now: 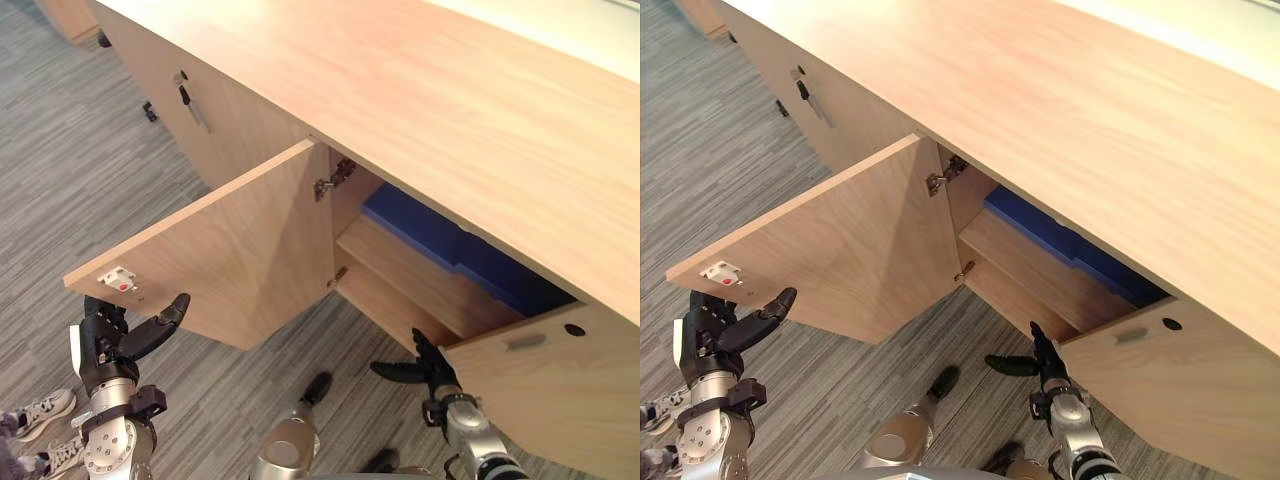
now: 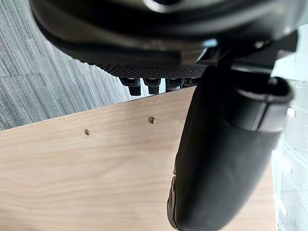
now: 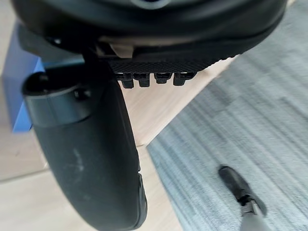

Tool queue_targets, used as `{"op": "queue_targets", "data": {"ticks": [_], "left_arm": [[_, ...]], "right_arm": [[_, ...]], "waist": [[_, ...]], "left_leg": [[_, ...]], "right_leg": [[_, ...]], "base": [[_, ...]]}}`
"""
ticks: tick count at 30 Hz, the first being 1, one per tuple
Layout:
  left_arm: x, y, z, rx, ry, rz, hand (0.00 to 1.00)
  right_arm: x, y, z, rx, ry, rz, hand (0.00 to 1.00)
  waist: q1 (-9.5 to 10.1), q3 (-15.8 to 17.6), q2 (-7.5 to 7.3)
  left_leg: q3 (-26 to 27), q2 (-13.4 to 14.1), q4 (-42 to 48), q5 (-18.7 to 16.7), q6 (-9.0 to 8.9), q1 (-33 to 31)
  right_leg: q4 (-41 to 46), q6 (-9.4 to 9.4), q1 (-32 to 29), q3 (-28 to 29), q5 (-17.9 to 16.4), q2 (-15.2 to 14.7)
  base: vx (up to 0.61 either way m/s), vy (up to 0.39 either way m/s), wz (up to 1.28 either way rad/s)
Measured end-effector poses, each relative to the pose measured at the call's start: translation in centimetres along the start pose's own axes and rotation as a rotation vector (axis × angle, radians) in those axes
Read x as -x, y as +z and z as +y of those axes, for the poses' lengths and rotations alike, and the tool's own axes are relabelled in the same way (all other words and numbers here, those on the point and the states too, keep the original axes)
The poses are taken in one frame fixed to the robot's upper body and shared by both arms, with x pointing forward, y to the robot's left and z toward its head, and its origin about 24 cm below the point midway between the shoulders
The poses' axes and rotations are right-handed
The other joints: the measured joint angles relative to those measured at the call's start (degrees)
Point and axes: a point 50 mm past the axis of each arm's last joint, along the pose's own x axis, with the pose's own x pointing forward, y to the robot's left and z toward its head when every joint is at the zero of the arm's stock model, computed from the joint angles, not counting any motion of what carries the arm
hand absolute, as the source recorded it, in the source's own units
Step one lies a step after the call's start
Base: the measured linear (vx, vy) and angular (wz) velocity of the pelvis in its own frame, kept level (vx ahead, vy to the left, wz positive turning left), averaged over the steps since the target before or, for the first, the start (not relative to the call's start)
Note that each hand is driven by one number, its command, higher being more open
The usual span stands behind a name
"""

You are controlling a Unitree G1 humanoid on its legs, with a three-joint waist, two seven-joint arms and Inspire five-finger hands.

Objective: Walk over to the cabinet, pick up the folder, carry it to the office cabinet, place the folder inside the office cabinet, then close the office cabinet door

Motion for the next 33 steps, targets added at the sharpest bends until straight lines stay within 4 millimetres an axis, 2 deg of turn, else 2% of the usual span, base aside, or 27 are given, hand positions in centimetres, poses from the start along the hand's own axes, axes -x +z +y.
{"op": "queue_targets", "data": {"ticks": [3, 4, 8, 10, 13, 14, 15, 16, 19, 20, 21, 23, 24, 25, 28, 30, 32, 33], "left_arm": [[1.7, -0.1, 0.4, -0.004, 0.003, 0.022, 1.00], [4.6, -0.5, -0.2, 0.018, -0.039, 0.076, 1.00], [6.1, -1.5, -1.0, 0.022, -0.131, 0.148, 1.00], [6.9, -2.0, -1.0, 0.022, -0.147, 0.179, 1.00], [8.7, -3.5, -1.4, 0.045, -0.173, 0.275, 1.00], [9.5, -4.7, -1.6, 0.052, -0.196, 0.342, 1.00], [10.1, -5.6, -1.7, 0.043, -0.214, 0.398, 1.00], [11.2, -7.2, -1.8, 0.013, -0.252, 0.504, 1.00], [12.6, -9.9, -2.3, -0.070, -0.438, 0.692, 1.00], [12.5, -10.1, -2.8, -0.087, -0.523, 0.712, 1.00], [12.3, -10.1, -3.4, -0.098, -0.588, 0.710, 1.00], [10.2, -9.8, -5.5, -0.150, -0.739, 0.644, 1.00], [9.6, -9.8, -5.8, -0.155, -0.737, 0.634, 1.00], [9.0, -9.9, -5.3, -0.216, -0.755, 0.629, 1.00], [8.9, -9.9, -5.6, -0.243, -0.785, 0.620, 1.00], [7.8, -9.6, -6.9, -0.257, -0.805, 0.574, 1.00], [4.9, -9.1, -9.4, -0.309, -0.804, 0.469, 1.00], [4.1, -8.8, -10.2, -0.326, -0.798, 0.436, 1.00]], "right_arm": [[0.9, -1.6, 0.0, -0.026, -0.012, 0.044, 1.00], [1.9, -3.6, 0.9, -0.080, -0.018, 0.105, 1.00], [2.4, -4.4, 1.1, -0.089, -0.017, 0.133, 1.00], [2.3, -4.3, 1.1, -0.089, -0.015, 0.129, 1.00], [1.5, -3.0, 0.6, -0.069, -0.020, 0.089, 1.00], [1.3, -2.6, 0.4, -0.059, -0.022, 0.080, 1.00], [1.1, -2.2, 0.3, -0.048, -0.019, 0.068, 1.00], [0.7, -1.4, 0.6, -0.024, -0.001, 0.048, 1.00], [0.1, 0.0, 1.1, 0.010, 0.025, 0.003, 1.00], [0.0, 0.4, 1.0, 0.014, 0.027, -0.012, 1.00], [0.0, 0.6, 1.0, 0.016, 0.026, -0.021, 1.00], [-0.3, 1.6, 1.0, 0.026, 0.036, -0.058, 1.00], [-0.3, 1.9, 1.0, 0.026, 0.036, -0.069, 1.00], [-0.5, 2.7, 0.8, 0.033, 0.033, -0.097, 1.00], [-0.7, 3.0, 0.4, 0.049, 0.028, -0.095, 1.00], [-0.7, 3.1, 0.4, 0.054, 0.028, -0.097, 1.00], [-0.7, 2.9, 1.1, 0.059, 0.039, -0.089, 1.00], [-0.7, 3.0, 1.3, 0.055, 0.043, -0.090, 1.00]], "waist": [[-0.04, -0.29, -0.89], [-0.58, -1.13, -1.15], [-1.51, -2.07, -0.07], [-1.60, -2.01, 0.61], [-1.63, -1.76, 3.00], [-1.68, -1.78, 4.25], [-2.02, -1.39, 4.41], [-3.30, -1.32, 5.08], [-5.65, -0.25, 5.15], [-6.41, 0.26, 5.53], [-6.71, 0.76, 5.22], [-8.08, 2.18, 3.88], [-8.46, 2.50, 3.67], [-9.84, 3.30, 3.65], [-11.08, 3.49, 3.68], [-12.04, 3.49, 3.68], [-12.65, 3.47, 3.62], [-12.83, 3.47, 3.62]], "left_leg": [[2.24, 0.58, -0.26, 0.04, 0.09, 0.96], [6.42, 2.02, -0.26, 0.09, 0.44, 1.24], [9.39, 2.64, -0.01, 0.31, 0.64, 0.80], [10.47, 2.65, 0.01, 0.30, 0.62, 0.74], [14.06, 2.81, 0.01, 0.12, 0.37, -0.65], [15.15, 2.78, 0.01, 0.13, 0.36, -1.34], [15.72, 2.75, 0.01, 0.14, 0.35, -1.82], [16.78, 2.78, 0.01, 0.14, 0.35, -2.42], [19.29, 3.13, 0.01, 0.14, 0.35, -3.11], [20.12, 3.25, 0.01, 0.13, 0.35, -3.15], [20.66, 3.34, 0.00, 0.12, 0.35, -3.30], [22.37, 3.43, 0.01, -0.44, 1.08, -3.66], [23.25, 3.57, 0.01, -0.53, 1.21, -3.66], [26.69, 3.74, 0.00, -0.70, 1.36, -3.65], [30.21, 3.89, 0.00, -1.07, 1.84, -3.62], [31.61, 3.97, 0.01, -1.05, 1.85, -3.57], [33.87, 4.00, 0.02, -0.87, 1.86, -3.30], [34.27, 3.95, 0.02, -0.91, 1.96, -3.24]], "right_leg": [[0.39, -0.35, -0.18, 2.05, 0.34, -0.03], [-0.35, -0.50, -0.02, 3.18, 0.67, 0.64], [-1.41, -0.34, -0.38, 6.44, 0.53, 1.81], [-1.60, -0.29, -1.08, 9.20, 0.61, 2.35], [-1.58, -0.25, -4.16, 14.19, 1.77, 2.68], [-1.48, -0.22, -5.61, 15.82, 2.18, 2.66], [-1.47, -0.07, -6.59, 16.93, 2.45, 2.65], [-1.40, -0.10, -7.88, 18.20, 2.65, 2.69], [-1.29, -0.24, -9.99, 20.57, 2.81, 2.77], [-1.29, -0.34, -10.30, 21.17, 2.87, 2.80], [-1.29, -0.59, -10.70, 21.55, 3.02, 2.84], [-1.43, -1.37, -12.73, 23.99, 3.52, 3.15], [-1.56, -1.51, -13.21, 24.81, 3.61, 3.28], [-1.69, -1.65, -14.13, 26.70, 3.70, 3.62], [-2.30, -2.36, -15.81, 29.86, 4.72, 3.63], [-5.15, -2.10, -15.50, 31.01, 7.85, 3.79], [-8.01, -1.59, -15.16, 32.52, 11.65, 3.90], [-8.72, -1.33, -15.02, 32.92, 12.26, 4.03]], "base": [[-0.18, -0.014, -0.34], [-0.32, -0.021, -0.16], [-0.17, -0.008, 0.13], [-0.06, 0.021, -0.15], [-0.06, 0.066, -0.44], [-0.04, 0.066, -0.44], [-0.05, 0.059, -0.54], [-0.03, 0.037, -0.44], [0.01, 0.017, -0.49], [0.01, 0.000, -0.34], [-0.01, 0.002, -0.38], [0.02, 0.002, -0.70], [0.05, 0.015, -0.91], [0.03, 0.017, -0.68], [0.07, 0.017, -0.71], [0.11, 0.016, -0.49], [0.10, 0.010, -0.43], [0.14, -0.007, -0.41]]}}
